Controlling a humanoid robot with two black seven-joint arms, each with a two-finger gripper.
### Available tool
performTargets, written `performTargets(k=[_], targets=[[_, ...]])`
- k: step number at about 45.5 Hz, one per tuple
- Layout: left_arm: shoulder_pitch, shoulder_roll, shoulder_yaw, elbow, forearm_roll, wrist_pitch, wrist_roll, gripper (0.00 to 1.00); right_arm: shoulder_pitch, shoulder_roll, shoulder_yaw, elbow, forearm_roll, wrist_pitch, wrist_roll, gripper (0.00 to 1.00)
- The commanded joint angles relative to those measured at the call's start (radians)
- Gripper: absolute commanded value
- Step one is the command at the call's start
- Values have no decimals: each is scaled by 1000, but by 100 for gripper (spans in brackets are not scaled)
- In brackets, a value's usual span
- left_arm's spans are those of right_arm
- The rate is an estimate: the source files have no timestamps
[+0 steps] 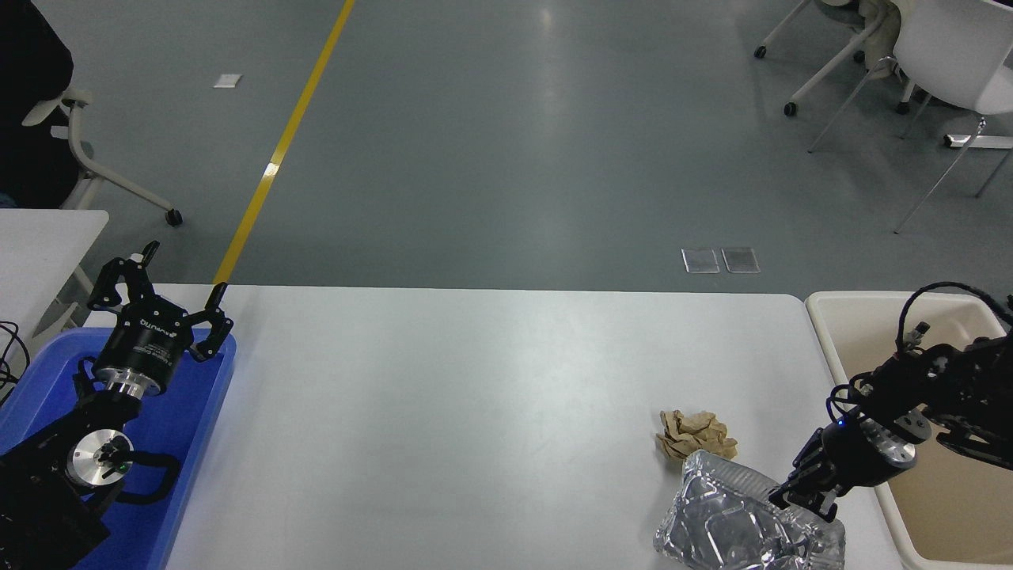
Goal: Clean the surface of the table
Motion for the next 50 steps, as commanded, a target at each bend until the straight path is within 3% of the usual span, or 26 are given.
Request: performTargets(k=[1,17,25,50], targets=[[0,0,0,0,0,0,0,100,68,-99,12,94,-8,2,0,0],[0,0,0,0,0,0,0,100,146,-160,9,224,-24,4,0,0],[0,0,0,2,0,0,0,100,190,-163,15,221,71,22,0,0],[0,0,0,0,0,0,0,100,220,-157,155,16,418,297,0,0]])
